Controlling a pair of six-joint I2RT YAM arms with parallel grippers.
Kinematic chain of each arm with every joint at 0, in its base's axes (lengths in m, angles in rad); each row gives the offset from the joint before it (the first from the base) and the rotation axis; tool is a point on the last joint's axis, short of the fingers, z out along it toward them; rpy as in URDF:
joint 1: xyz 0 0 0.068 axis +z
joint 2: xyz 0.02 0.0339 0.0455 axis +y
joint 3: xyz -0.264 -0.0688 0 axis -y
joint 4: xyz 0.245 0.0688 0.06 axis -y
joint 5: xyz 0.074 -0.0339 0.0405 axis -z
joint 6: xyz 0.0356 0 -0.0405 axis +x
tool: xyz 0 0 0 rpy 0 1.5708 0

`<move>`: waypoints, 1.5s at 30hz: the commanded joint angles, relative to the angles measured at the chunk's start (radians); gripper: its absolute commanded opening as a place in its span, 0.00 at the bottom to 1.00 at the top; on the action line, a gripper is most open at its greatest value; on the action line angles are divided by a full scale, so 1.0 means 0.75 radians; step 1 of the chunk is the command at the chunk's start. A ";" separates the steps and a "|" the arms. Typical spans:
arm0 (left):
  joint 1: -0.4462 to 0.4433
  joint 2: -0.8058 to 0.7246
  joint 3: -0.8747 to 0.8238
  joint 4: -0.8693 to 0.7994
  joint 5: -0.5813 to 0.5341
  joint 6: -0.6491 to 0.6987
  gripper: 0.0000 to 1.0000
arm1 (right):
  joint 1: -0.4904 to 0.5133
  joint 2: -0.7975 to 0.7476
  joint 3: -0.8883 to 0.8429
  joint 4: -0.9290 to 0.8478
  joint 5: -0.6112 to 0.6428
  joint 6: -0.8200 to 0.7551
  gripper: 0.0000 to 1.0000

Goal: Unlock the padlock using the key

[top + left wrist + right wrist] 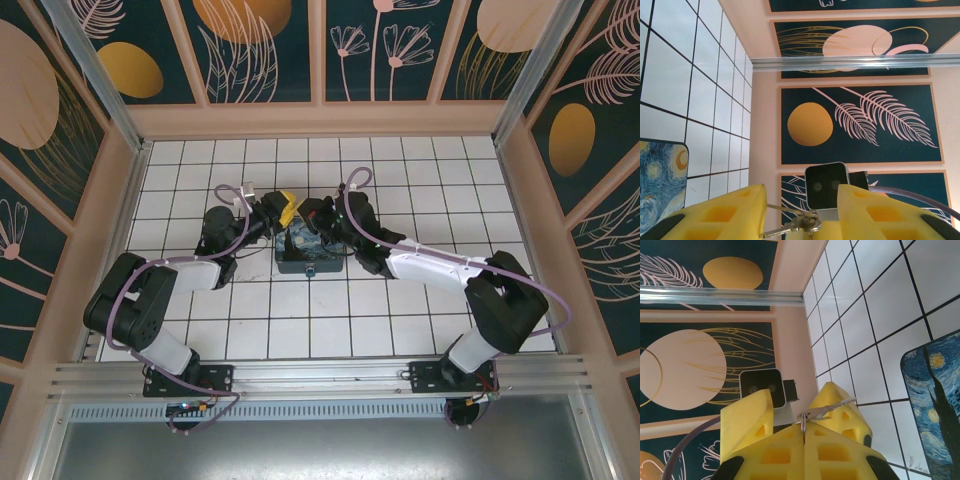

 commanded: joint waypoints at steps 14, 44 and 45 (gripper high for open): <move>-0.008 -0.012 -0.019 0.082 -0.008 0.007 0.34 | -0.016 0.011 -0.019 0.063 0.020 0.021 0.00; -0.008 0.003 -0.001 0.068 -0.004 0.029 0.00 | -0.009 0.002 0.006 0.043 0.018 0.009 0.00; -0.008 0.004 0.000 0.068 -0.004 0.032 0.00 | -0.009 0.002 0.008 0.038 0.018 0.007 0.00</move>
